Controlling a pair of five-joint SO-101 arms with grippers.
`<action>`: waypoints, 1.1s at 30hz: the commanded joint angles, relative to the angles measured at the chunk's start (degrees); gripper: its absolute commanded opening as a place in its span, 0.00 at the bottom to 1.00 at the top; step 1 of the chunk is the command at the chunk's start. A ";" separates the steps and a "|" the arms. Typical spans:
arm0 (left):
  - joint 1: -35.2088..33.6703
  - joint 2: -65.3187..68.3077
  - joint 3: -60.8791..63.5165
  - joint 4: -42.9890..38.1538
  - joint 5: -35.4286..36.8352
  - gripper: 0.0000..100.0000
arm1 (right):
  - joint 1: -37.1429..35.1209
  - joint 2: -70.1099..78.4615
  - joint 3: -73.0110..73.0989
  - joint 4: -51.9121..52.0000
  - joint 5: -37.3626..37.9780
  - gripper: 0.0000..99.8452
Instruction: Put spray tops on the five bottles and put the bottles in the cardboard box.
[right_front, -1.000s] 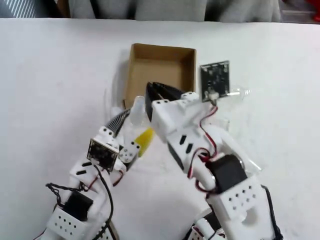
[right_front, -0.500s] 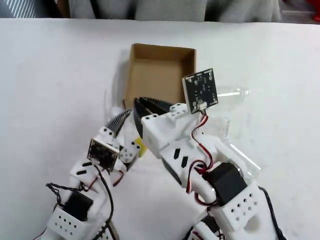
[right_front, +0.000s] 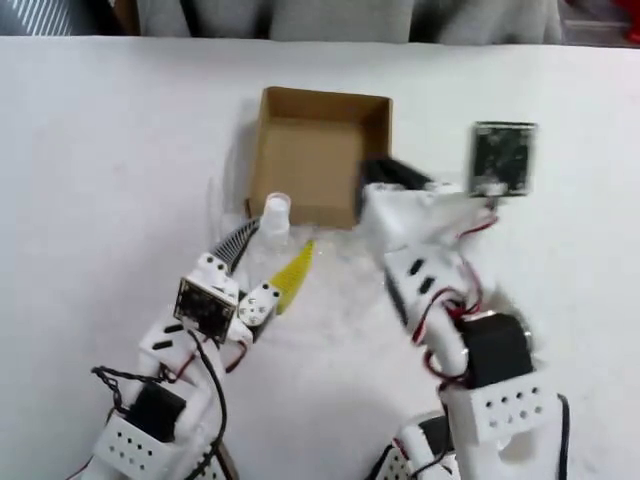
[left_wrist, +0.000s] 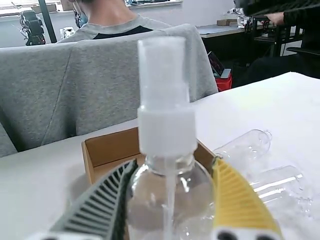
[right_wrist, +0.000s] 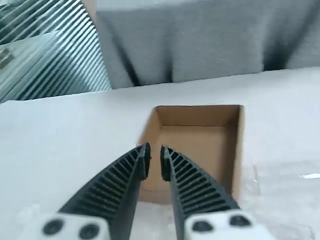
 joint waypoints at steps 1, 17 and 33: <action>-1.45 -1.27 -0.26 -0.79 0.18 0.02 | 9.89 -0.75 5.10 0.48 0.62 0.02; -7.52 0.31 -13.63 -9.85 0.26 0.02 | 17.89 -0.75 27.78 -3.03 0.70 0.02; -13.93 53.85 -45.63 -26.81 0.26 0.02 | 17.98 -0.75 41.85 -19.03 0.70 0.02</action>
